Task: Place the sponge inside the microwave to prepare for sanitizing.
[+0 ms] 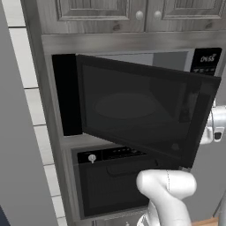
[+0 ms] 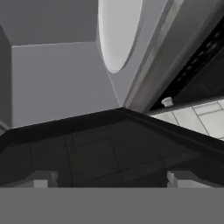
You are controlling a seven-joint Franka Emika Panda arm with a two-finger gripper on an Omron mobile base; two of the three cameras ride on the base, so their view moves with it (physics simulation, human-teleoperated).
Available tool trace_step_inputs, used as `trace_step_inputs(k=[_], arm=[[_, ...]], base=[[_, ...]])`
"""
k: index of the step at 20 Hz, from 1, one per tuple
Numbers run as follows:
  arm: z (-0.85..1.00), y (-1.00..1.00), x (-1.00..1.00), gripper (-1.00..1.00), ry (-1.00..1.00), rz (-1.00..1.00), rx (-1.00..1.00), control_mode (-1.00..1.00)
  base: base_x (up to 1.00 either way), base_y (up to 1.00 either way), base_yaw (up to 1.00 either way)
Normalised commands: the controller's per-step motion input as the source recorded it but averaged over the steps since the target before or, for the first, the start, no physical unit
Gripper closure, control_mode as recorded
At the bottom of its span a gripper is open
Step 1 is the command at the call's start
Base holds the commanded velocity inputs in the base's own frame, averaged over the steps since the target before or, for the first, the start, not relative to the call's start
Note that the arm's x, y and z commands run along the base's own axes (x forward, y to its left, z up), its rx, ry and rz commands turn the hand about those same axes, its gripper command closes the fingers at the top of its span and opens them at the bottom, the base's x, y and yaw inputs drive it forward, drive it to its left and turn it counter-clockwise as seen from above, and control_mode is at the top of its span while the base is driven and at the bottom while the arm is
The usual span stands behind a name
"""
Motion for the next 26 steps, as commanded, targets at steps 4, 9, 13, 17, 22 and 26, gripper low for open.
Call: trace_step_inputs(k=[4,9,13,17,22,26], arm=[[0.02,0.88,-0.83,-1.00,0.09,0.59,0.00,-1.00],[-0.03,0.99,-0.75,-1.00,0.12,0.50,0.06,-1.00],[-0.62,1.00,-0.50,-1.00,0.01,0.22,0.12,-1.00],[-0.90,1.00,-0.37,-1.00,-0.03,0.00,0.12,-1.00],[-0.77,1.00,-0.22,-1.00,-0.07,-0.12,0.05,-1.00],[-0.73,1.00,-0.14,-1.00,-0.07,-0.28,0.08,-1.00]], base=[[0.00,0.00,0.00],[0.00,0.00,0.00],[0.00,0.00,0.00],[0.00,0.00,0.00],[0.00,0.00,0.00],[0.00,0.00,0.00]])
